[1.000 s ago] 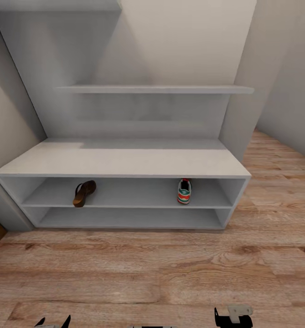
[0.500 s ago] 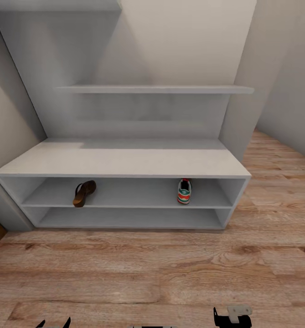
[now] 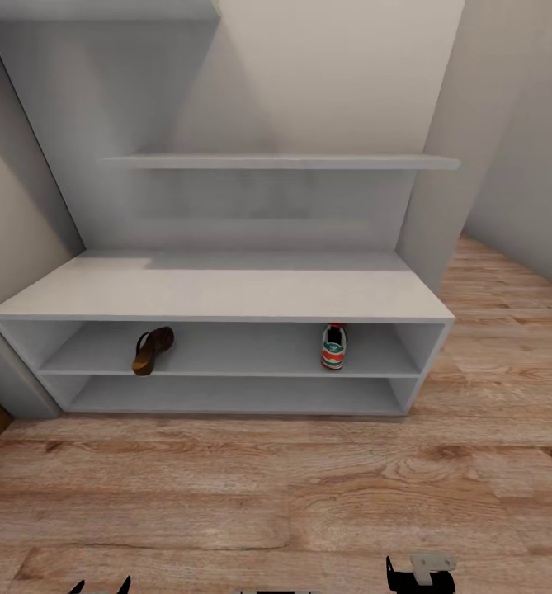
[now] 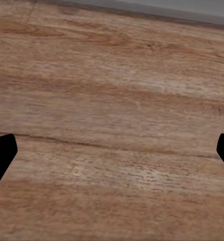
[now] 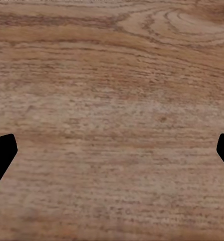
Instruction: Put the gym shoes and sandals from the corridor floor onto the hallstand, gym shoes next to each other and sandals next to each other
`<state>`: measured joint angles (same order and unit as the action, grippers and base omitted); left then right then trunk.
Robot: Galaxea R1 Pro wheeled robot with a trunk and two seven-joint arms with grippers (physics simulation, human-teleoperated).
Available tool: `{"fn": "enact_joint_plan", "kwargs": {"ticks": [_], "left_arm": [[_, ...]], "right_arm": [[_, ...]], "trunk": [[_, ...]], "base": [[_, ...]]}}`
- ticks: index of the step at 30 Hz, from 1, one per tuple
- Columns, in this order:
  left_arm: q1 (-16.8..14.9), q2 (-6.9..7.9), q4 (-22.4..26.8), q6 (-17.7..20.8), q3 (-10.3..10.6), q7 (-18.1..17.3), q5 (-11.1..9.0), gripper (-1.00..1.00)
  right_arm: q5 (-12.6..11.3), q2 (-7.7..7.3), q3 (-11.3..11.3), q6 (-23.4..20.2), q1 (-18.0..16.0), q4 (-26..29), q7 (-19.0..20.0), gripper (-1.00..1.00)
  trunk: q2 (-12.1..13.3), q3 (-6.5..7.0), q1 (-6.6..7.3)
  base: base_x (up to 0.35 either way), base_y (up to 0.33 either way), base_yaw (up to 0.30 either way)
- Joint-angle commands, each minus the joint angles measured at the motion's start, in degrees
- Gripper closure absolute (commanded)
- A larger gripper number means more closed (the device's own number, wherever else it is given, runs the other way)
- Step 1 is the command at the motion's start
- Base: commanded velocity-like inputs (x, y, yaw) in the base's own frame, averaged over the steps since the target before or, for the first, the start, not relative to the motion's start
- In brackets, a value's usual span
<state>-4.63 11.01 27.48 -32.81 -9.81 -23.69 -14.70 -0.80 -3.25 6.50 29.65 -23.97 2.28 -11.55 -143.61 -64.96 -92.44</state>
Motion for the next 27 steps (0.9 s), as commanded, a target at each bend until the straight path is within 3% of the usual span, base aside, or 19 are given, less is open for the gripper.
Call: {"fn": "enact_joint_plan", "kwargs": {"ticks": [1, 9, 27], "left_arm": [[-0.03, -0.13, -0.05, 0.01, -0.13, -0.56, -0.5, -1.0], [-0.03, -0.37, -0.05, -0.05, -0.04, -0.56, -0.46, -1.0], [-0.04, -0.38, -0.05, -0.06, 0.07, -0.6, -0.38, -1.0]], "right_arm": [[-0.08, 0.0, 0.47, 0.06, -0.03, -0.05, -0.39, -1.0], [-0.11, 0.0, 0.39, 0.06, -0.03, -0.08, -0.4, -1.0], [-0.17, -0.08, 0.27, 0.09, -0.03, -0.16, -0.41, -1.0]], "trunk": [[-0.02, -0.04, 0.01], [-0.02, -0.04, 0.01], [-0.02, -0.04, 0.01]], "base": [[0.0, 0.0, -0.004], [0.0, 0.0, -0.139], [0.0, 0.0, -0.254]]}}
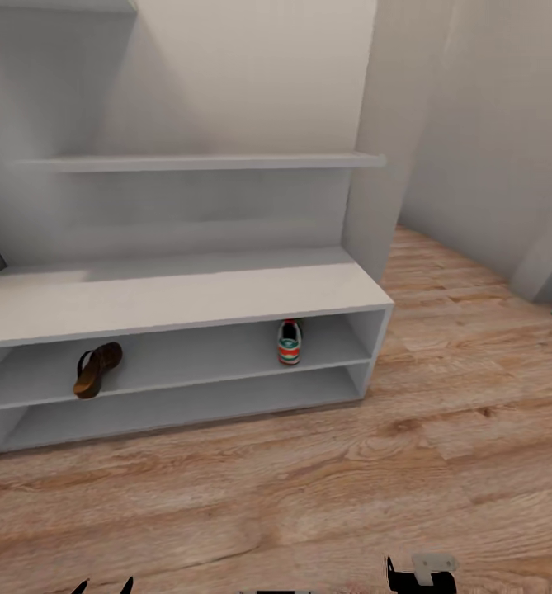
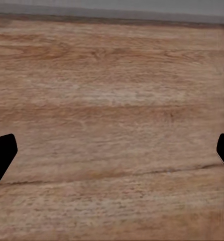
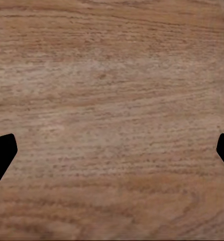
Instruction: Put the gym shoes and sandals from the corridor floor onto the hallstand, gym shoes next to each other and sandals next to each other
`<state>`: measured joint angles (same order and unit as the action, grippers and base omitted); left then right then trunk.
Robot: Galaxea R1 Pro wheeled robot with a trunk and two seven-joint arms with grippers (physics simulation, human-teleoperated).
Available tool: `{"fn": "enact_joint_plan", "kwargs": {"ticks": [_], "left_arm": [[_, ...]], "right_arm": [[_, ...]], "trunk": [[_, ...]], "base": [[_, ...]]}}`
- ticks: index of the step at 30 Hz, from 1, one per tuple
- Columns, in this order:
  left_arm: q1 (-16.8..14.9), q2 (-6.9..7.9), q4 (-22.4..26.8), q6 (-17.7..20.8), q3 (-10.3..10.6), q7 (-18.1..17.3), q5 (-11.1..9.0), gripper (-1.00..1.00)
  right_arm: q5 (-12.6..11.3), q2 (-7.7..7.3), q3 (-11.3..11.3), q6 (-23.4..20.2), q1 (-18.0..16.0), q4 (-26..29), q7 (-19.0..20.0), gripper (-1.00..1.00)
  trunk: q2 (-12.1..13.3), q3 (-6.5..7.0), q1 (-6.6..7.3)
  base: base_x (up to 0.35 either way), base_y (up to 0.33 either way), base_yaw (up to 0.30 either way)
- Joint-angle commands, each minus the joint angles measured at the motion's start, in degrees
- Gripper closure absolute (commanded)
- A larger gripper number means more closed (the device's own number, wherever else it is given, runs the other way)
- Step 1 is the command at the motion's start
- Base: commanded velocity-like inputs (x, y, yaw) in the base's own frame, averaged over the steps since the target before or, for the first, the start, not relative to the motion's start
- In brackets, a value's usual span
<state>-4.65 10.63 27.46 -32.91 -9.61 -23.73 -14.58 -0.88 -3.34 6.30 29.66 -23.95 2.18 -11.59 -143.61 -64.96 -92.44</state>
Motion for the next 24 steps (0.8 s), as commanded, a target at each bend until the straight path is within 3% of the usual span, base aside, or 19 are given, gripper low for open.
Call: {"fn": "enact_joint_plan", "kwargs": {"ticks": [1, 24], "left_arm": [[-0.01, -0.01, -0.04, 0.04, -0.12, -0.57, -0.49, -1.0], [-0.02, 0.0, 0.03, 0.04, -0.06, -0.57, -0.46, -1.0]], "right_arm": [[-0.09, 0.0, 0.47, 0.09, -0.04, -0.06, -0.36, -1.0], [-0.09, 0.0, 0.47, 0.13, -0.04, -0.09, -0.36, -1.0]], "trunk": [[-0.02, -0.05, 0.01], [-0.02, -0.05, 0.01]], "base": [[0.0, 0.0, -0.264], [0.0, 0.0, -0.265]]}}
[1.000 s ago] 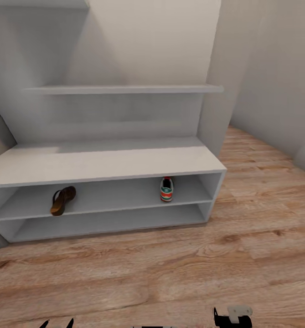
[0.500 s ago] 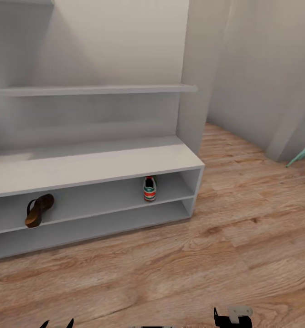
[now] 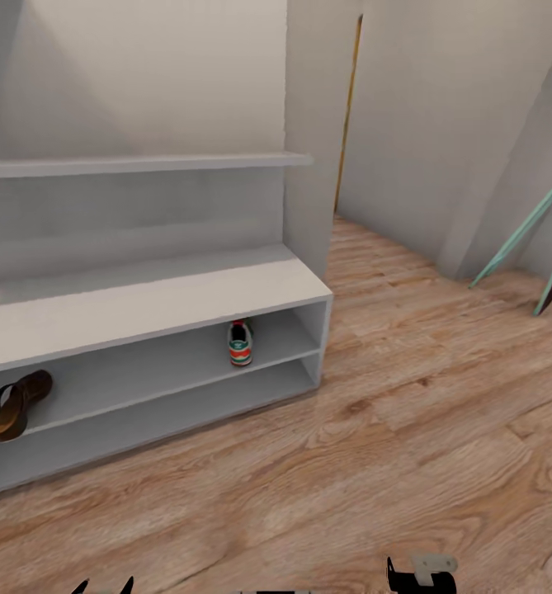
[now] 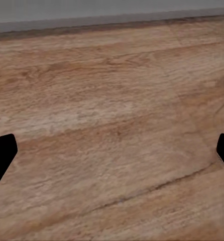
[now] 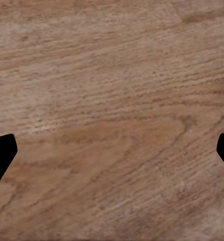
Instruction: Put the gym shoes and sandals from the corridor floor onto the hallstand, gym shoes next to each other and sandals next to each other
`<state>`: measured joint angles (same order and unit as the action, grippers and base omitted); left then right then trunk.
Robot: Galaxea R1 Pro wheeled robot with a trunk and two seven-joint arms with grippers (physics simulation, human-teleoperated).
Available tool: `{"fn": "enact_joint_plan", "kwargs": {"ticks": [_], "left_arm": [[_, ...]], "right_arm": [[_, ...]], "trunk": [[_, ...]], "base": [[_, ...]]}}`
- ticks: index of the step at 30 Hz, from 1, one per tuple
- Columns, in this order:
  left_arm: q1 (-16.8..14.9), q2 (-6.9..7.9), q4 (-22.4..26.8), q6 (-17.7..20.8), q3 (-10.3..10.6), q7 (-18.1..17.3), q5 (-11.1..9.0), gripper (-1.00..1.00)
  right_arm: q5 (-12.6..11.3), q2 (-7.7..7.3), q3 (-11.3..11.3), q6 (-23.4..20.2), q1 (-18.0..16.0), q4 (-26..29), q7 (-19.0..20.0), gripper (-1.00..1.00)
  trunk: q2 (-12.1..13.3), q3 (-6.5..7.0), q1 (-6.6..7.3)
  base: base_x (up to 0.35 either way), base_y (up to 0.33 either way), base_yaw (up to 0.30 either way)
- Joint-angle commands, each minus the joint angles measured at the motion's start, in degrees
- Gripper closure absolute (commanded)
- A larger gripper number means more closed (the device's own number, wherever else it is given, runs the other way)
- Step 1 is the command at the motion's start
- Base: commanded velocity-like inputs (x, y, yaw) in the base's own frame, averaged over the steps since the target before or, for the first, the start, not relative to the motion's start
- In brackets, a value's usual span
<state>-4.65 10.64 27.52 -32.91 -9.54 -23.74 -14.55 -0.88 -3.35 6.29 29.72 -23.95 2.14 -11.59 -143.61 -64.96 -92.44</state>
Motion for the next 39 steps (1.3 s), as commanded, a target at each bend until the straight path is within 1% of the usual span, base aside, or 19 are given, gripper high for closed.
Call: {"fn": "enact_joint_plan", "kwargs": {"ticks": [1, 13, 16, 18, 21, 23, 28, 31, 36, 39], "left_arm": [[-0.01, -0.01, -0.03, 0.04, -0.13, -0.57, -0.49, -1.0], [-0.01, -0.01, -0.13, 0.13, -0.15, -0.52, -0.49, -1.0], [-0.01, -0.07, -0.17, 0.13, -0.14, -0.52, -0.11, -1.0], [-0.01, -0.09, -0.12, 0.13, -0.26, -0.52, 1.13, -1.0], [-0.01, -0.05, -0.13, 0.13, -0.29, -0.52, 1.42, -1.0], [-0.01, -0.03, -0.16, 0.18, -0.4, -0.5, 1.51, -1.0], [-0.01, -0.02, -0.21, 0.21, -0.8, -0.39, 1.51, -1.0], [-0.01, -0.01, -0.45, 0.21, -0.91, 1.37, 1.47, -1.0], [-0.05, 0.03, -0.58, 0.2, -0.34, 5.98, 1.54, -1.0], [-0.06, 0.01, -0.58, 0.18, -0.12, 6.8, 1.58, -1.0]], "right_arm": [[-0.09, 0.01, 0.47, 0.08, -0.04, -0.05, -0.36, -1.0], [-0.11, 0.01, 0.47, 0.08, -0.02, -0.04, -0.36, -1.0], [-0.32, 0.01, 0.47, 0.08, -0.04, -0.04, -0.36, -1.0], [-2.25, 0.01, 0.47, 0.08, -0.03, -0.04, -0.36, -1.0], [-3.29, 0.01, 0.52, 0.03, -0.01, -0.04, -0.31, -1.0], [-3.73, 0.06, 0.54, 0.01, 0.01, -0.08, -0.29, -1.0], [-3.94, 0.08, 0.56, 0.0, -0.01, -0.11, -0.28, -1.0], [-4.02, 0.09, 0.56, -0.01, -0.02, -0.11, -0.27, -1.0], [-4.04, 0.1, 0.58, -0.01, -0.01, -0.12, -0.27, -1.0], [-4.04, 0.09, 0.57, -0.01, -0.01, -0.12, -0.27, -1.0]], "trunk": [[-0.02, -0.05, 0.01], [-0.02, -0.05, 0.01], [-0.02, -0.05, 0.01], [-0.02, -0.05, 0.01], [-0.02, -0.05, 0.01], [-0.02, -0.05, 0.01], [-0.02, -0.05, 0.01], [-0.02, -0.05, 0.01], [-0.02, -0.05, 0.01], [-0.02, -0.05, 0.01]], "base": [[0.0, 0.0, -0.265], [0.0, 0.0, -0.265], [0.0, 0.0, -0.265], [0.0, 0.0, -0.265], [0.0, 0.0, -0.265], [0.0, 0.0, -0.265], [0.0, 0.0, -0.265], [0.0, 0.0, -0.265], [0.0, 0.0, -0.265], [0.0, 0.0, -0.265]]}}
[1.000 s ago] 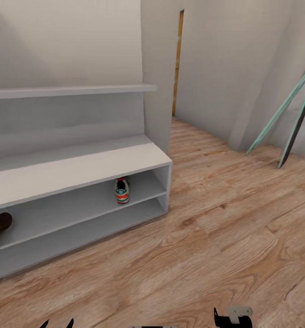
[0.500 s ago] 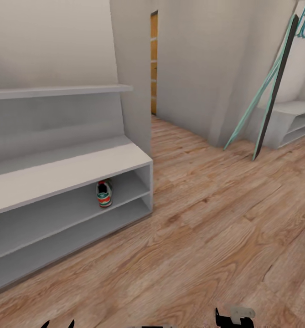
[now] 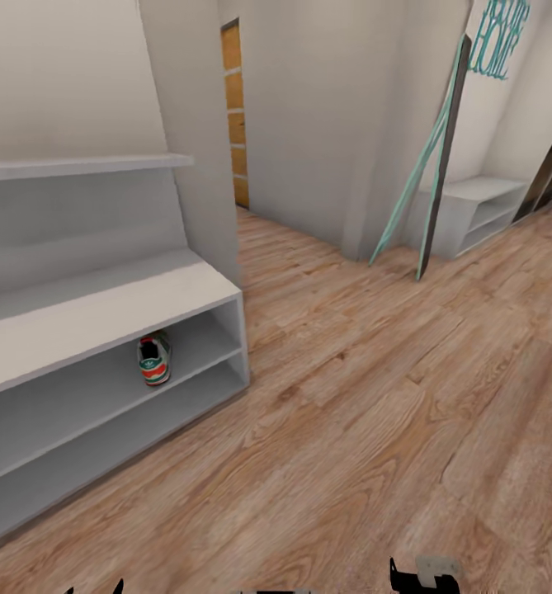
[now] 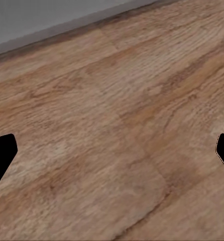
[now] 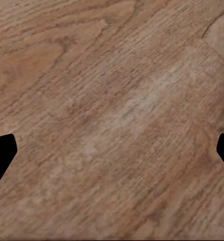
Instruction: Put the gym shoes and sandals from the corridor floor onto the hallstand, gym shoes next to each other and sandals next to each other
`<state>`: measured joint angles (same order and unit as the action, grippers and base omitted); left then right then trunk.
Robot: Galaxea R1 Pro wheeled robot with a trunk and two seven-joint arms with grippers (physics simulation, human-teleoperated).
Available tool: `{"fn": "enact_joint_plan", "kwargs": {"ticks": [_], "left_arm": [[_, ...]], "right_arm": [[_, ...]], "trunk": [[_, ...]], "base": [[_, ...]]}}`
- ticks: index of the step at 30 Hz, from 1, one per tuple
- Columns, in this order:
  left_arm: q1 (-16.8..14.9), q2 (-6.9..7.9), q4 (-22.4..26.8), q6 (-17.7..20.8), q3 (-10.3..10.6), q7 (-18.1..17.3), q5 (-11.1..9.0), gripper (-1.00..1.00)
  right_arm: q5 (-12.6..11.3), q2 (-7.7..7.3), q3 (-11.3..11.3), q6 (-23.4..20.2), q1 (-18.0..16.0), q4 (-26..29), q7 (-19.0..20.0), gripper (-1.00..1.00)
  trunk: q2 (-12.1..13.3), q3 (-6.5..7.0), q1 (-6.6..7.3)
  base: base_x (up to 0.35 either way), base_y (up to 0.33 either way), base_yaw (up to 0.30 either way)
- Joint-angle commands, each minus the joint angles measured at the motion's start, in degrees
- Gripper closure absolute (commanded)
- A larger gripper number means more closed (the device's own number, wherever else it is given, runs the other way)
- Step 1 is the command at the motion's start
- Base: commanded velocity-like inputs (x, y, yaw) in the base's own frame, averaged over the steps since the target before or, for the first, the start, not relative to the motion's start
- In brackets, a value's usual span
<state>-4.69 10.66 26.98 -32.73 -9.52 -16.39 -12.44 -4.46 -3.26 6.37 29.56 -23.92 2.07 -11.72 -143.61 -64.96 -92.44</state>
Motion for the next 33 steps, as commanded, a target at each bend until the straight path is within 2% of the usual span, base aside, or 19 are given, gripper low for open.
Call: {"fn": "enact_joint_plan", "kwargs": {"ticks": [1, 9, 16, 33], "left_arm": [[-0.02, -0.01, -0.04, -0.01, -0.08, -0.4, -0.51, -1.0], [-0.01, -0.09, -0.08, -0.1, 0.09, -0.42, -0.3, -1.0], [0.02, -0.13, -0.08, -0.13, -0.14, -0.4, 1.15, -1.0], [0.02, -0.72, -0.08, -0.13, -0.23, -0.4, 1.54, -1.0]], "right_arm": [[-0.46, 0.01, 0.49, 0.15, -0.05, -0.05, -0.14, -1.0], [-0.46, 0.0, 0.49, 0.15, 0.0, -0.05, -0.14, -1.0], [-0.46, 0.0, 0.49, 0.15, -0.02, -0.05, -0.14, -1.0], [-0.48, 0.0, 0.49, 0.15, -0.02, -0.05, -0.14, -1.0]], "trunk": [[-0.02, -0.05, 0.01], [-0.02, -0.05, 0.01], [-0.02, -0.05, 0.01], [-0.02, -0.05, 0.01]], "base": [[0.0, 0.0, -0.265], [0.0, 0.0, -0.265], [0.0, 0.0, -0.265], [0.0, 0.0, -0.265]]}}
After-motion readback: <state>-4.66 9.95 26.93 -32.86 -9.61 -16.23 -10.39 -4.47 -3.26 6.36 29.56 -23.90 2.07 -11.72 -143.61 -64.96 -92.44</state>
